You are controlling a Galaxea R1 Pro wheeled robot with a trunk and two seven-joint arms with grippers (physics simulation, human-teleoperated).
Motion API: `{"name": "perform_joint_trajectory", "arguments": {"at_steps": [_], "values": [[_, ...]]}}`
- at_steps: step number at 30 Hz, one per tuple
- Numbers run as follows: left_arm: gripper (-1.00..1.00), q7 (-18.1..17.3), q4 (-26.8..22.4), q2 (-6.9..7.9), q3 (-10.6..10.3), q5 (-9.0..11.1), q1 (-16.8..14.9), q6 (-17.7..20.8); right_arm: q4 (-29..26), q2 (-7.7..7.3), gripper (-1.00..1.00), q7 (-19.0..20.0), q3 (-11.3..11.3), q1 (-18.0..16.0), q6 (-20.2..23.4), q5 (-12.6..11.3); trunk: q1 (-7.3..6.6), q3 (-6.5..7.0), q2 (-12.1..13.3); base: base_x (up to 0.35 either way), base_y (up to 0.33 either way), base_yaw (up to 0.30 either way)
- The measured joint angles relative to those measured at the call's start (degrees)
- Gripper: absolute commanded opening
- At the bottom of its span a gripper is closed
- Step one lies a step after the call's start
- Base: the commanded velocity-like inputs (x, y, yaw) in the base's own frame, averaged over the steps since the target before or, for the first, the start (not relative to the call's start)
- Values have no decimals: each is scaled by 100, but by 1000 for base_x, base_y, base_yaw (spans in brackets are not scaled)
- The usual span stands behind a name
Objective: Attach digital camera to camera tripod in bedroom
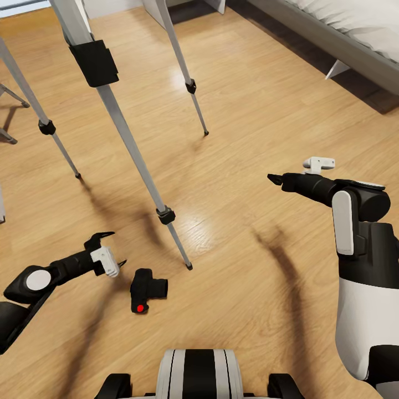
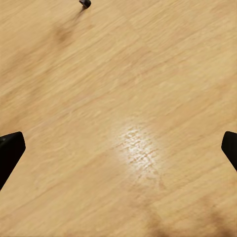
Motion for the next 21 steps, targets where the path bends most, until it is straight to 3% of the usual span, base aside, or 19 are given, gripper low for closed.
{"name": "perform_joint_trajectory", "arguments": {"at_steps": [3, 4, 5, 7, 8, 14, 21], "values": [[100, -425, 12, -181, 44, -510, -94, -225, 0, -2, 100, -2, -3, 11, 0, 5, 0, 0, 0, 0, 0, 0], [100, -430, 12, -183, 44, -517, -96, -227, 0, -2, 100, -2, -3, 12, 0, 4, 0, 0, 0, 0, 0, 0], [100, -727, 14, -295, 115, -755, -152, -287, 0, -3, 100, -1, -4, 32, 0, 7, 0, 0, 0, 0, 0, 0], [100, -1077, 13, -386, 212, -923, -193, -293, 0, -4, 100, 0, -5, 49, 0, 5, 0, 0, 0, 0, 0, 0], [100, -1083, 13, -387, 213, -926, -194, -293, 0, -4, 100, 0, -5, 50, 0, 5, 0, 0, 0, 0, 0, 0], [100, -2015, -30, -485, 483, -1117, -245, 29, 0, -4, 100, 3, -6, 90, 0, 6, 0, 0, 0, 0, 0, 0], [100, -2537, -62, -528, 725, -1175, -246, 448, 0, -4, 100, 5, -6, 109, 0, 8, 0, 0, 0, 0, 0, 0]]}}
